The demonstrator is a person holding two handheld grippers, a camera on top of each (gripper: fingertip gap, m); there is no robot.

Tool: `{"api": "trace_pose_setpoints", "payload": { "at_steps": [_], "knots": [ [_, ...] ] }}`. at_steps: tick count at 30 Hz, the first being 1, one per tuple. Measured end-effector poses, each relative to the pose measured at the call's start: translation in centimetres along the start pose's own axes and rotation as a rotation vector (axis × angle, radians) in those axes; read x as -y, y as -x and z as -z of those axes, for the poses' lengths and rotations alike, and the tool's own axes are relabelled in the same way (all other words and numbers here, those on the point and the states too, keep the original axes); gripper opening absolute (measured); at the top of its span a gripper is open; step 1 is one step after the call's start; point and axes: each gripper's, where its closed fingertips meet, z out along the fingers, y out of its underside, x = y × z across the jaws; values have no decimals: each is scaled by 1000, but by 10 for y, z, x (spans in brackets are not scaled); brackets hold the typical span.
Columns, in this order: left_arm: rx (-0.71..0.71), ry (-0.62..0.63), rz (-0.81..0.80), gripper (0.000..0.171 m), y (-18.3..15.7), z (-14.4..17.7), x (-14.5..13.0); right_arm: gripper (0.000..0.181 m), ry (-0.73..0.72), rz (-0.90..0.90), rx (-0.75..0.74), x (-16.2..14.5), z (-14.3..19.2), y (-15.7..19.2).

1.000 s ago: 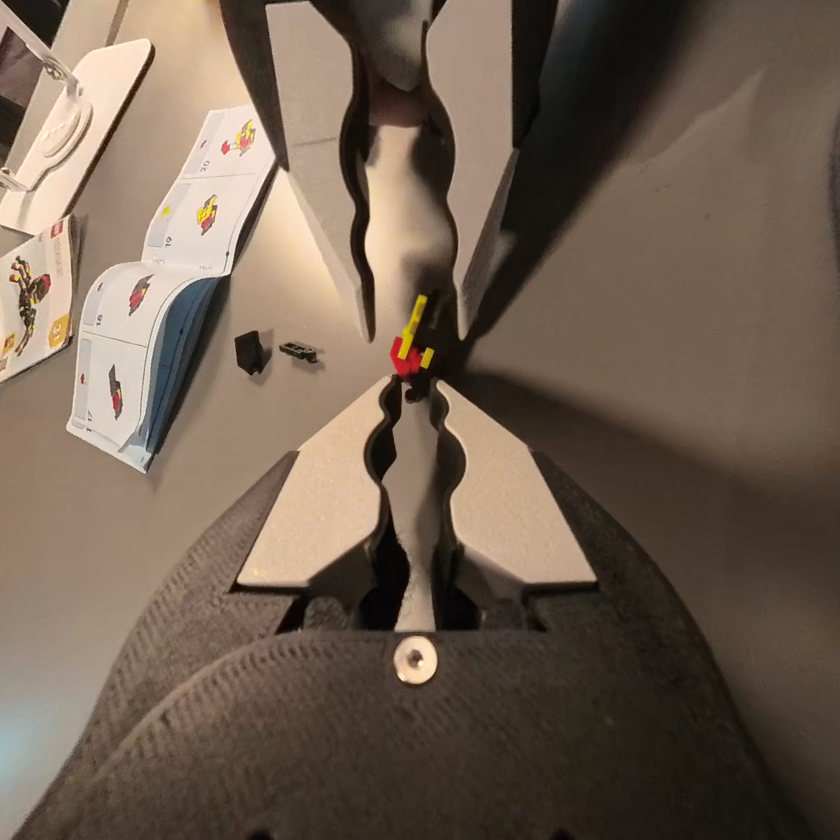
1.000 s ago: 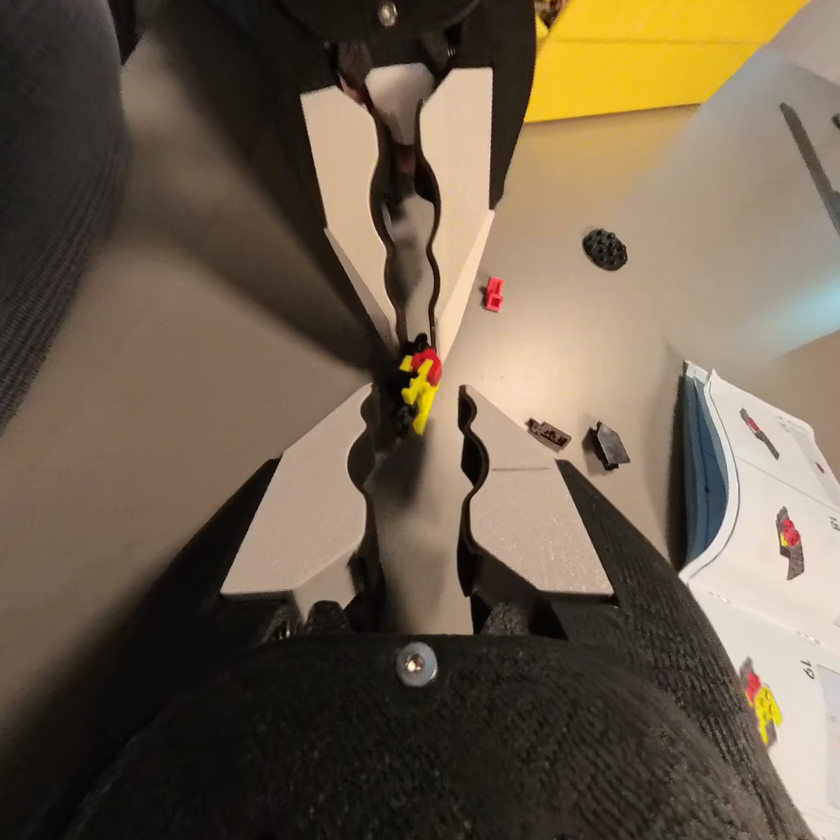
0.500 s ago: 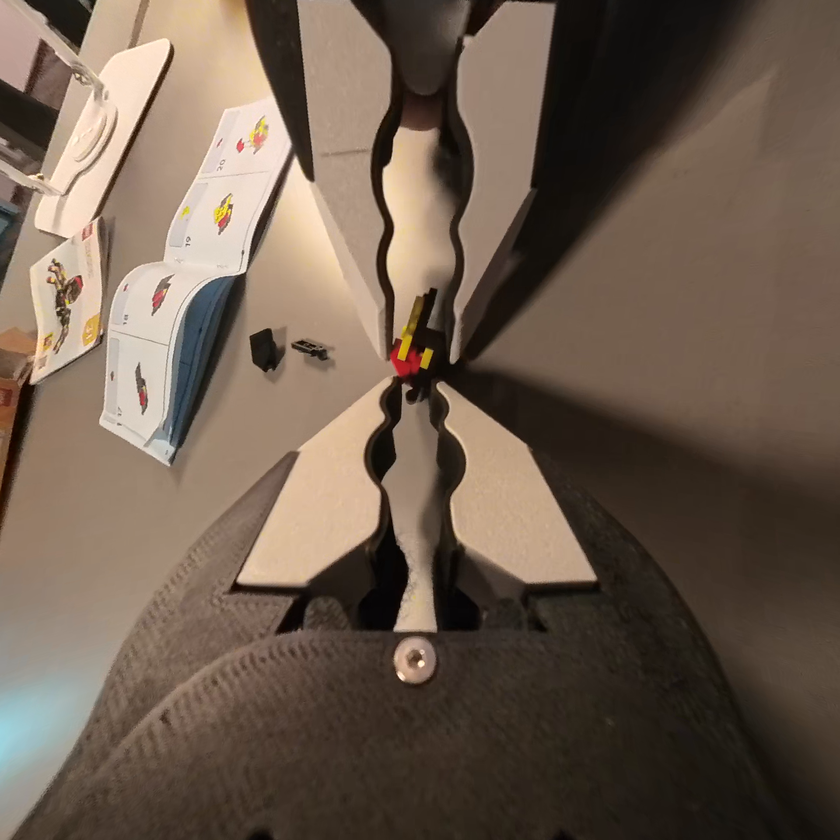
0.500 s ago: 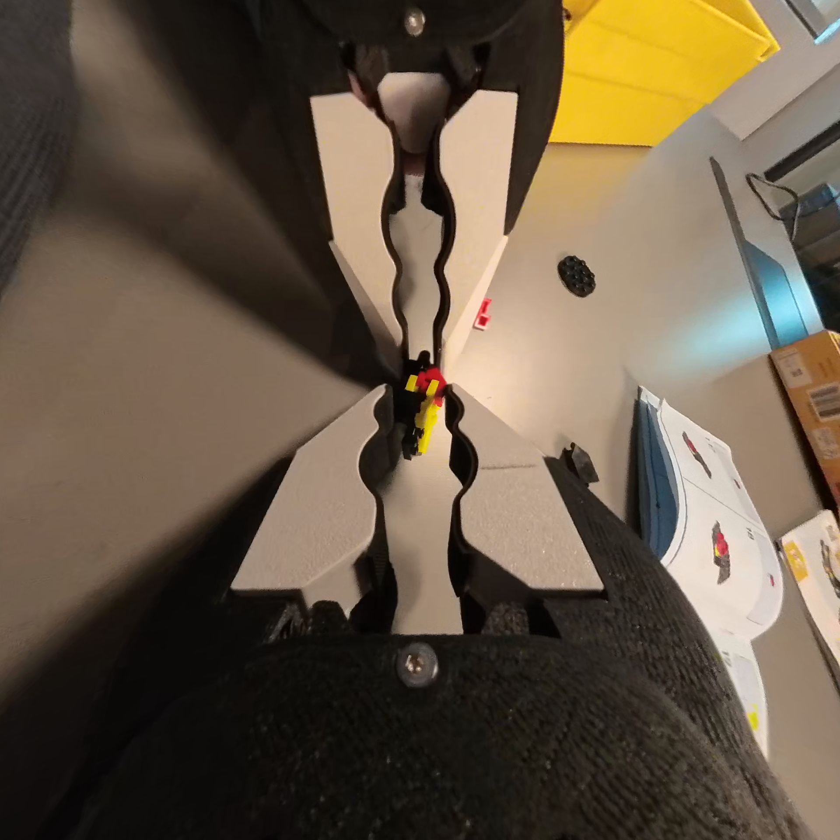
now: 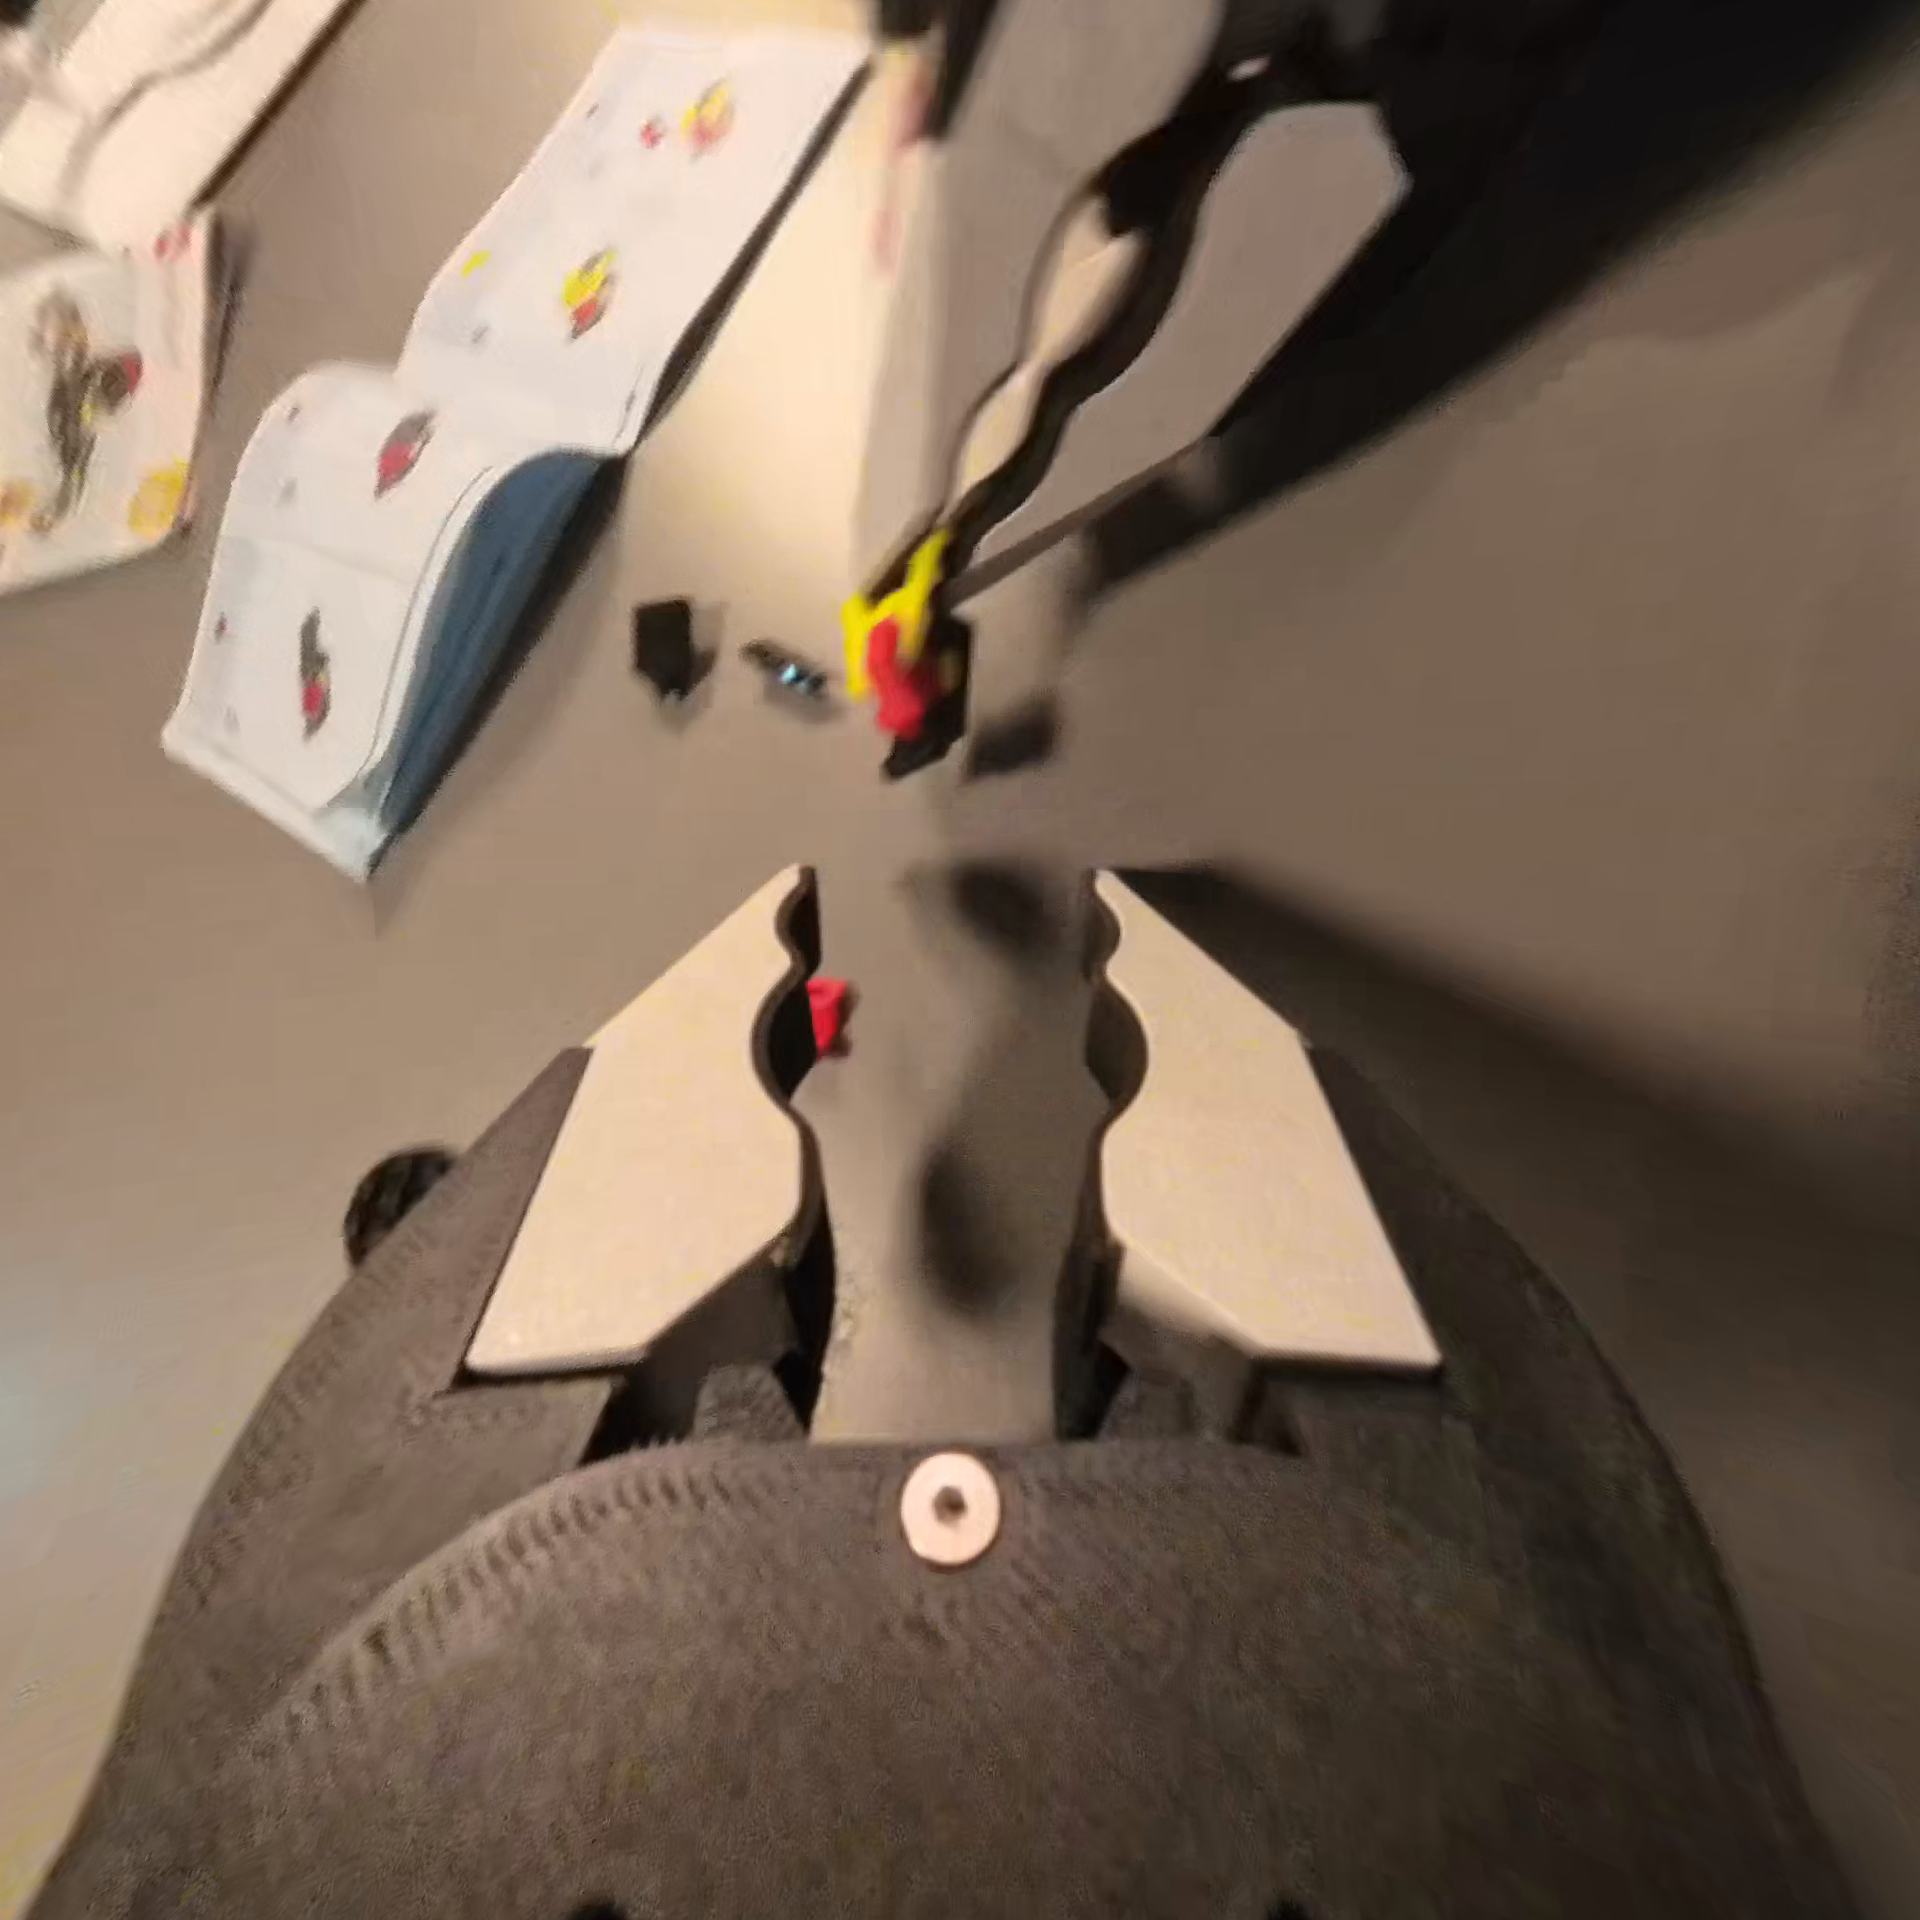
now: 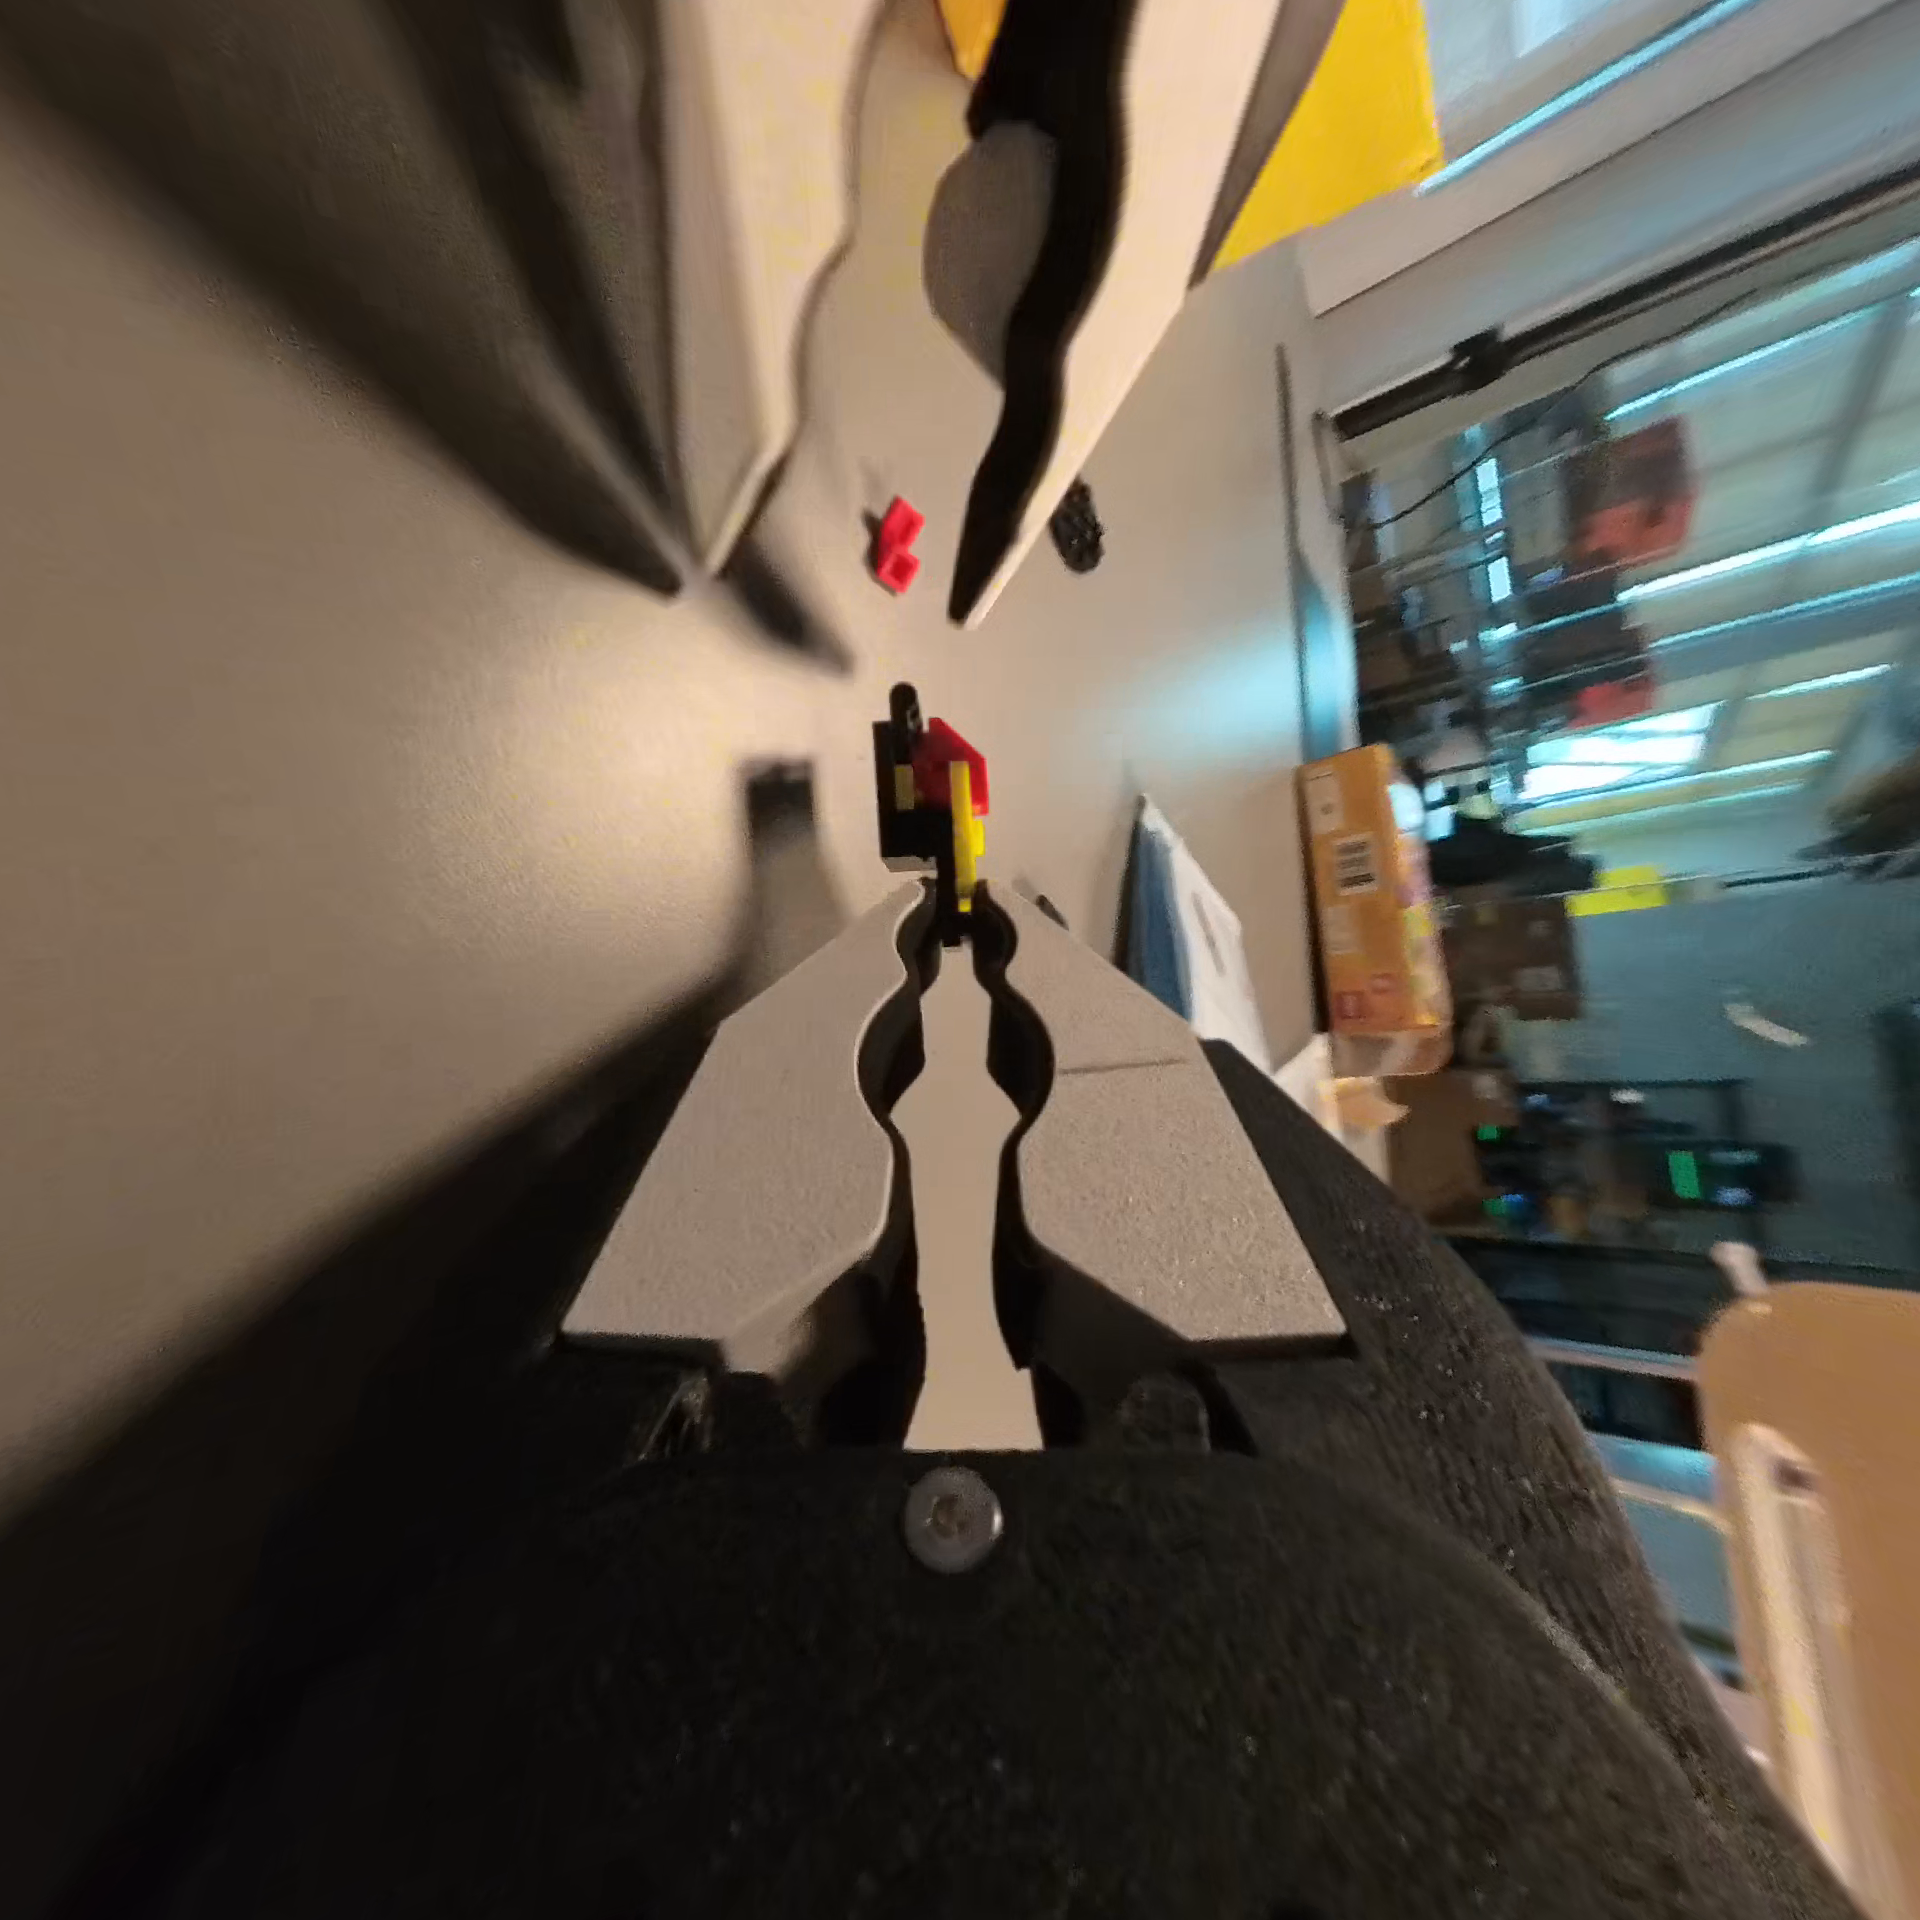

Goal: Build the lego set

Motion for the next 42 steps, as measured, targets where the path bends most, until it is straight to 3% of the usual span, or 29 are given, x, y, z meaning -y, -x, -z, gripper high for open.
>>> {"api": "trace_pose_setpoints", "payload": {
  "at_steps": [4,8,10,13,15,17,19,23,28,31,35,39,42],
  "knots": [
    [24,59,113,31,26,8,-22,3,-14,145,-79,-1,0,-1],
    [-47,53,202,23,25,7,-28,3,-30,136,-71,2,0,2],
    [-62,57,199,10,24,8,-29,3,-35,130,-71,2,0,2],
    [-19,74,91,7,27,8,-30,3,-39,131,-77,3,1,2],
    [115,104,-163,7,37,10,-31,3,-41,148,-89,4,2,1],
    [309,154,-541,8,51,17,-26,3,-44,157,-98,6,2,1],
    [411,232,-915,8,52,19,-23,3,-48,152,-102,7,3,0],
    [401,367,-1423,7,43,11,-28,3,-61,119,-100,7,5,-2],
    [157,422,-1718,7,18,12,-28,3,-72,111,-89,8,3,2],
    [48,449,-1664,17,14,13,-26,3,-75,110,-85,9,2,3],
    [-195,413,-1165,37,5,26,-29,3,-93,86,-81,10,1,0],
    [-347,305,-815,28,0,27,-22,3,-111,55,-71,12,-2,-1],
    [-429,373,-654,13,3,27,-34,3,-115,50,-70,12,-2,-1]
  ]
}}
